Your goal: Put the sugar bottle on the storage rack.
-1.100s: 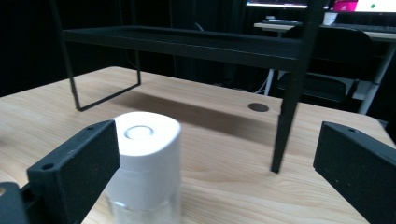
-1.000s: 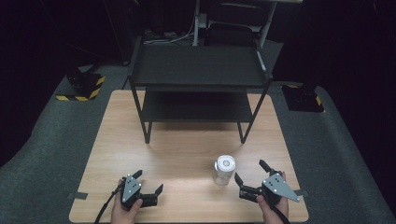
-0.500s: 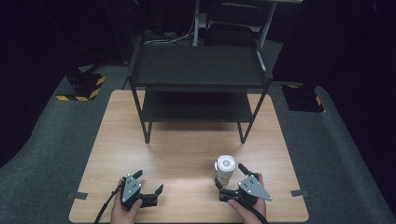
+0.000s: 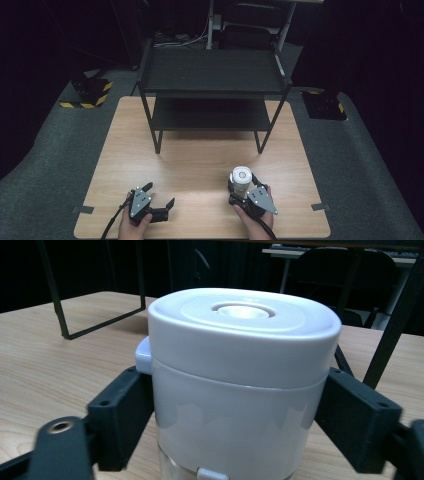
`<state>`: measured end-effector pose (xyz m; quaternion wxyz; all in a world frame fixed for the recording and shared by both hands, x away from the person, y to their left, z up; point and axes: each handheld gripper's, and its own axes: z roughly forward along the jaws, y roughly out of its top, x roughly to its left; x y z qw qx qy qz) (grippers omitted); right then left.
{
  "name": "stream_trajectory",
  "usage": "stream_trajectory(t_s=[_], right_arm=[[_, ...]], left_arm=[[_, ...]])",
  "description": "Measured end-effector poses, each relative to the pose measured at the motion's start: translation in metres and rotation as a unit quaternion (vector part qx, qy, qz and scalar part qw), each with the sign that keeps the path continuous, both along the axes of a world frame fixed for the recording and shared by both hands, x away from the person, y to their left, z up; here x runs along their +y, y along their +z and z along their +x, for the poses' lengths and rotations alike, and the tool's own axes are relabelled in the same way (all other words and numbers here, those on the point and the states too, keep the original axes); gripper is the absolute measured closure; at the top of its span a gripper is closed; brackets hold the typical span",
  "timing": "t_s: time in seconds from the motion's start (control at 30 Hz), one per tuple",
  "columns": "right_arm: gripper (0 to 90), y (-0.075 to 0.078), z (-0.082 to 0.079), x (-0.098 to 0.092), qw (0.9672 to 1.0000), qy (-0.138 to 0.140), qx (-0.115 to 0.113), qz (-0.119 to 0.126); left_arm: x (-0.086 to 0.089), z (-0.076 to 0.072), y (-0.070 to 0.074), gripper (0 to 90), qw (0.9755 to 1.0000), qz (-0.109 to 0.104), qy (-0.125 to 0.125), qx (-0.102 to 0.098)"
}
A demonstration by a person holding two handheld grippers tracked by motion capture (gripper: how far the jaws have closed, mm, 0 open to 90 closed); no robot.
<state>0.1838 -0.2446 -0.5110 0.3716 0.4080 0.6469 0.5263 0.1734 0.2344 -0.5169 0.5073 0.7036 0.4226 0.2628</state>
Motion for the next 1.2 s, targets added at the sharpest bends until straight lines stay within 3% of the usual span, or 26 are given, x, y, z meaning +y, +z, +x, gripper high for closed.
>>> stream_trajectory(t_s=[0.2,0.57,0.93,1.2], right_arm=[[29.5,-0.002,-0.004,0.005,0.9999,-0.011,-0.003,0.005],[30.1,0.003,-0.002,0.002,1.0,-0.005,0.004,0.001],[30.2,0.018,0.007,-0.002,0.9999,0.007,0.014,0.0],[30.1,0.041,0.019,-0.003,0.9998,0.016,0.01,0.004]], left_arm=[[0.0,0.0,0.0,0.5,1.0,0.0,0.0,0.0],[0.001,0.001,0.0,0.5,1.0,-0.002,-0.002,0.001],[0.001,0.001,0.0,0.5,1.0,-0.002,-0.002,0.001],[0.001,0.001,0.0,0.5,1.0,-0.001,-0.002,0.001]])
